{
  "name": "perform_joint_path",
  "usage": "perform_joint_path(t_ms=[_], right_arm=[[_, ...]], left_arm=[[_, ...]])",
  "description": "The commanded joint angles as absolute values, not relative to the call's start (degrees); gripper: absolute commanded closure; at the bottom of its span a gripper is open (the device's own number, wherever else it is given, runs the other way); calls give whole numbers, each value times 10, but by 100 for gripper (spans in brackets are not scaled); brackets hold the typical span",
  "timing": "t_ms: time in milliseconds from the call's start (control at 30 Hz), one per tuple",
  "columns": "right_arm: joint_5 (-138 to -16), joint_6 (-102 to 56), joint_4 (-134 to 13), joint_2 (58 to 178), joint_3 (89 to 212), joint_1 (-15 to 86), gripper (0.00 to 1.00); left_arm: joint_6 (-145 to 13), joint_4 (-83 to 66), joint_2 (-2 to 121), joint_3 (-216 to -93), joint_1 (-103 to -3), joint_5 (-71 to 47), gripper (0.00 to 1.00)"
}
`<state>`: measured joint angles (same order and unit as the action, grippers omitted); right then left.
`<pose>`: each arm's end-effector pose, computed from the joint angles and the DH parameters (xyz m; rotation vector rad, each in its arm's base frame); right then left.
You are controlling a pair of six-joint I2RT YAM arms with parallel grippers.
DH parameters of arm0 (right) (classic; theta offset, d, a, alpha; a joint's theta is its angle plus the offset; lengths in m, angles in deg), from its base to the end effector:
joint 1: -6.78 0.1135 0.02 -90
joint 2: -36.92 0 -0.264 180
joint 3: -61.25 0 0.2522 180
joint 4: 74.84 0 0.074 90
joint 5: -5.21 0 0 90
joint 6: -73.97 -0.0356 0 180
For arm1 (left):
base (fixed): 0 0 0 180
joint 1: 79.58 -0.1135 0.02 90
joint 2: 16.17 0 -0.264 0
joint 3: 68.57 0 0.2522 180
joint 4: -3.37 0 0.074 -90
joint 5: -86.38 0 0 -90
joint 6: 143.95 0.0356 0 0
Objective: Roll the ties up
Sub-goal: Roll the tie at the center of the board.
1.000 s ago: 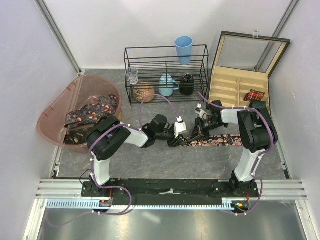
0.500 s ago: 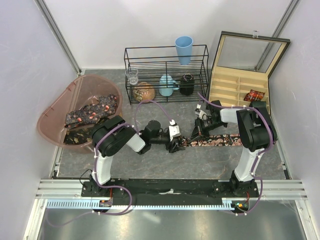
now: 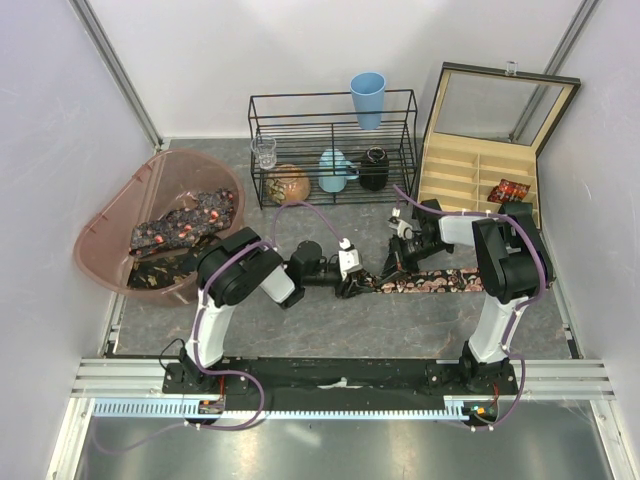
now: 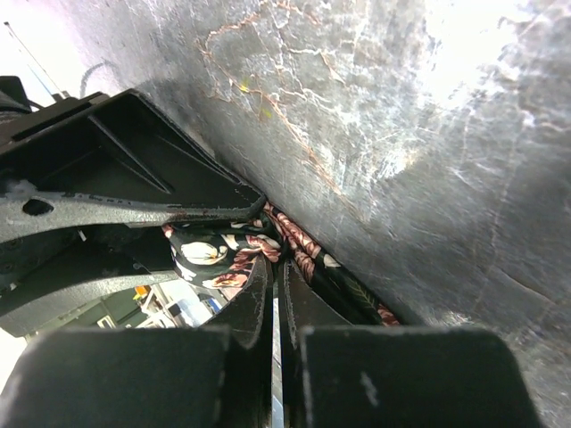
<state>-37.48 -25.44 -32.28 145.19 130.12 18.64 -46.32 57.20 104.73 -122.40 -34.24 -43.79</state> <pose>0.2993 0.0896 0.1069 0.1487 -2.8485 -1.2644 0.2313 -0.2668 0.0846 1.2752 1.3850 -1.0886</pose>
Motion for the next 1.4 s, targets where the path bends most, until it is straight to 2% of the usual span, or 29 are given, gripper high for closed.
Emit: perform_joint_path(t_ms=[0, 67, 333, 433, 467, 667, 833, 1000, 1200, 1367], right_arm=[[-524, -213, -331, 1489, 1297, 208, 100], [-521, -214, -335, 1492, 1303, 215, 100], [-498, -235, -358, 1497, 1305, 230, 100], [-487, -238, -359, 1494, 1312, 230, 100], [-484, -238, -359, 1492, 1313, 230, 100], [-452, -246, -367, 1493, 1314, 229, 99], [-420, -249, -351, 1472, 1328, 195, 81], [-360, -206, -270, 1450, 1356, 158, 72], [-316, -166, -228, 1422, 1349, 135, 53], [-262, -165, -229, 1412, 1345, 134, 52]], left_arm=[[-397, 426, 1006, -1246, -326, -413, 65], [-380, 344, 982, -1277, -321, -384, 67], [-334, 28, 944, -1395, -292, -302, 66], [-330, -58, 954, -1457, -277, -261, 73], [-328, -117, 956, -1474, -274, -254, 74], [-292, -250, 966, -1540, -247, -201, 78], [-267, -292, 975, -1544, -247, -180, 81], [-256, -296, 979, -1534, -247, -187, 82], [-252, -296, 989, -1536, -247, -193, 82], [-243, -298, 990, -1537, -247, -196, 83]])
